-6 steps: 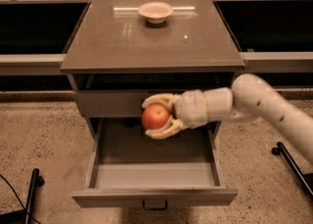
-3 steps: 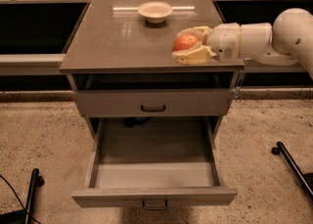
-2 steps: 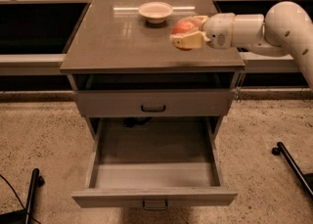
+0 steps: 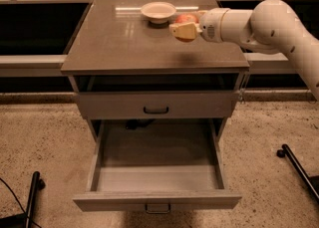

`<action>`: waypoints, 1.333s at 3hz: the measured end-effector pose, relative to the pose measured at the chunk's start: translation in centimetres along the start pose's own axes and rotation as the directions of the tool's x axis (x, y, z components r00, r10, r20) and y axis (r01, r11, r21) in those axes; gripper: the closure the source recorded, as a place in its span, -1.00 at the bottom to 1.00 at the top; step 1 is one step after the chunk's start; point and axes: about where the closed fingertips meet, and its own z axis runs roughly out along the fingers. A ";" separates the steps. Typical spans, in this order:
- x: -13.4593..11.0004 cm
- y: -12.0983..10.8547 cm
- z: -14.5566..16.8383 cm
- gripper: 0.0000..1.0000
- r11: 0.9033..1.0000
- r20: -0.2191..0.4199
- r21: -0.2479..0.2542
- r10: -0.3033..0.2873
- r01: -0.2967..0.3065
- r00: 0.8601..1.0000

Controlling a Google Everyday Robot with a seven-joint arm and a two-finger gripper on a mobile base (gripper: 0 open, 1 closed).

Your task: Pick apple from middle drawer and place on counter

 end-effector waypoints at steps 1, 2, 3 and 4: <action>4.3 -1.6 4.3 -0.44 0.995 -0.108 0.066 0.082 -0.075 0.991; 7.1 -1.7 8.1 -0.94 0.995 -0.182 0.001 0.096 -0.097 0.979; 6.9 -1.2 8.1 -1.00 0.995 -0.189 -0.017 0.091 -0.096 0.978; 7.0 -1.2 8.0 -1.00 0.996 -0.180 -0.015 0.088 -0.092 0.980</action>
Offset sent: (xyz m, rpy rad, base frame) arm 0.0700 0.0516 -0.1178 -0.1283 0.2873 0.0740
